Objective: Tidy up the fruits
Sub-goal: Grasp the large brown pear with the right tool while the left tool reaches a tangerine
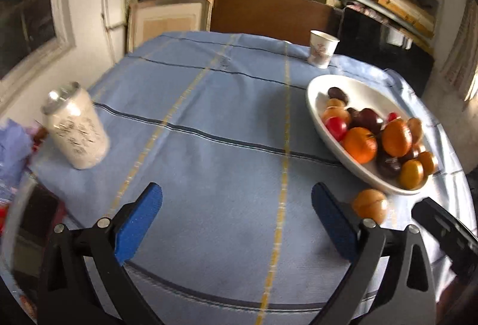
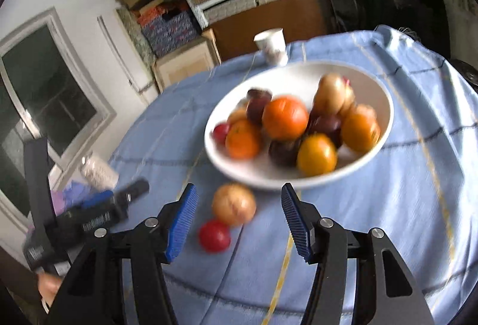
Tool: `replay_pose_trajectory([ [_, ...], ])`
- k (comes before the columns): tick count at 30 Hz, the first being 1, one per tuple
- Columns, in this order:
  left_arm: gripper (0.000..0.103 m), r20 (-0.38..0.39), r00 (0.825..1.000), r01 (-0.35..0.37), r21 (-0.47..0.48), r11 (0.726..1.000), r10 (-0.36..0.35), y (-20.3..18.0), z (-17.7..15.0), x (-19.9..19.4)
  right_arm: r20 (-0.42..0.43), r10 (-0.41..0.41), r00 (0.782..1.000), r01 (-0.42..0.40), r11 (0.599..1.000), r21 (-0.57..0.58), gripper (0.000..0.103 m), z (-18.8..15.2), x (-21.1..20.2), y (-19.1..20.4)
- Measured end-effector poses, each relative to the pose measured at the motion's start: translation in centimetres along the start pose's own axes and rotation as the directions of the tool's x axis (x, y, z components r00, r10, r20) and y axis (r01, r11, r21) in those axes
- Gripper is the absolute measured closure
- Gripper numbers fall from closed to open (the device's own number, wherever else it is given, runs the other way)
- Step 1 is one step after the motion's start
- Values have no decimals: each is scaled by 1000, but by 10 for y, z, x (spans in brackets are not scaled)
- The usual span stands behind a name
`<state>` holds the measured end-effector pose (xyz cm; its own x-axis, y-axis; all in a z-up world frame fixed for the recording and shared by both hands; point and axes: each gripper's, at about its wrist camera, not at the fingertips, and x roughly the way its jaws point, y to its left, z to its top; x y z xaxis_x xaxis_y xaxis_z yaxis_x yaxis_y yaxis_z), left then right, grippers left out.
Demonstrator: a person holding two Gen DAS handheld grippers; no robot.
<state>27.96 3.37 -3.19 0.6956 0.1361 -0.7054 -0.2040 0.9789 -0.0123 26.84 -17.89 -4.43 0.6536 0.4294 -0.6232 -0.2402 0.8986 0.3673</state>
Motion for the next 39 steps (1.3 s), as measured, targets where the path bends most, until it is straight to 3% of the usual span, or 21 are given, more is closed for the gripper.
replay_pose_trajectory([
  [3, 5, 8, 996, -91, 43, 995, 91, -4, -2, -2, -1, -17, 1000, 17, 1000, -20, 42, -4, 5, 5],
  [8, 5, -15, 992, -124, -7, 992, 124, 9, 1, 0, -41, -54, 998, 54, 998, -16, 42, -5, 24, 5],
  [16, 5, -65, 994, -92, -107, 990, 85, 28, 3, 4, -69, -86, 994, 85, 996, -15, 42, -2, 43, 13],
  [33, 5, -74, 994, -89, -103, 991, 81, 21, 0, 4, -94, -141, 986, 141, 990, -5, 42, 1, 62, 18],
  [39, 5, -77, 994, -88, -102, 991, 80, 21, 0, 6, -95, -122, 988, 123, 992, 5, 56, 1, 61, 16],
])
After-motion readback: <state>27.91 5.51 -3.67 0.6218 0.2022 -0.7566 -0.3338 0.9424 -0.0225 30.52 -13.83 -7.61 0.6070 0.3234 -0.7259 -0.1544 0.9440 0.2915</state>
